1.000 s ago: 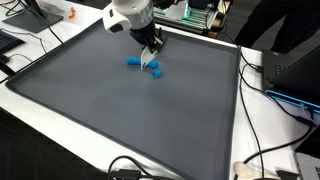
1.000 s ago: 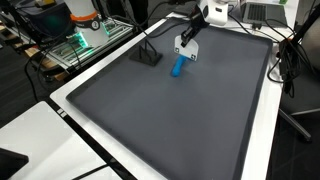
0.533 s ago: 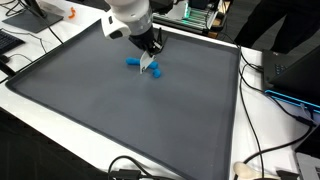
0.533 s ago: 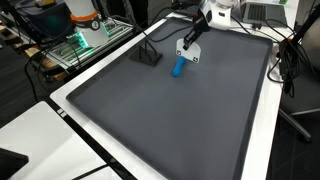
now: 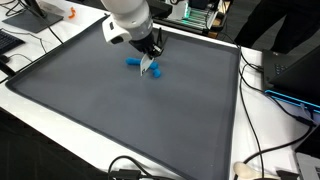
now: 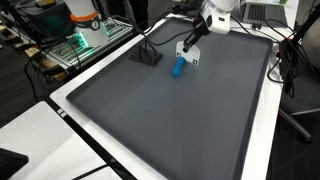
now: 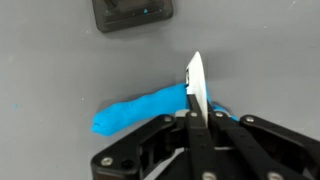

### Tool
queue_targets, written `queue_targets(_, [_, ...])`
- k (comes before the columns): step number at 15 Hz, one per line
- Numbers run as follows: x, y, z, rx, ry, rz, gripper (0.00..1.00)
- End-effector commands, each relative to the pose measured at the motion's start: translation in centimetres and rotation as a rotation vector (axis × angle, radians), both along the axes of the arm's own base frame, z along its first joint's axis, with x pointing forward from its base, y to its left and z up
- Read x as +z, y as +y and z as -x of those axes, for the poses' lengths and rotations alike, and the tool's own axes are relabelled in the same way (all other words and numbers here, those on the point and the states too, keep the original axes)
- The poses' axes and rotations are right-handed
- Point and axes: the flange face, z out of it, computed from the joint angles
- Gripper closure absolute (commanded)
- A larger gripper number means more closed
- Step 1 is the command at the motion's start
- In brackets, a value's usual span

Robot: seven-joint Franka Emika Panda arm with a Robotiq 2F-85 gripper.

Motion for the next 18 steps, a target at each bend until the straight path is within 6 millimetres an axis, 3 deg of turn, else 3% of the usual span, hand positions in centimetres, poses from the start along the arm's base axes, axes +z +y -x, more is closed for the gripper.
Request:
queue_targets(1, [-2.4,-0.5,0.1,0.022,0.022,0.022,0.99])
queue_targets(7, [-3.2,-1.0,0.8,0.007,0.051,0.016,0.99])
queue_targets(18, [-2.6,-1.4,1.8,-0.022,0.118,0.031,0.99])
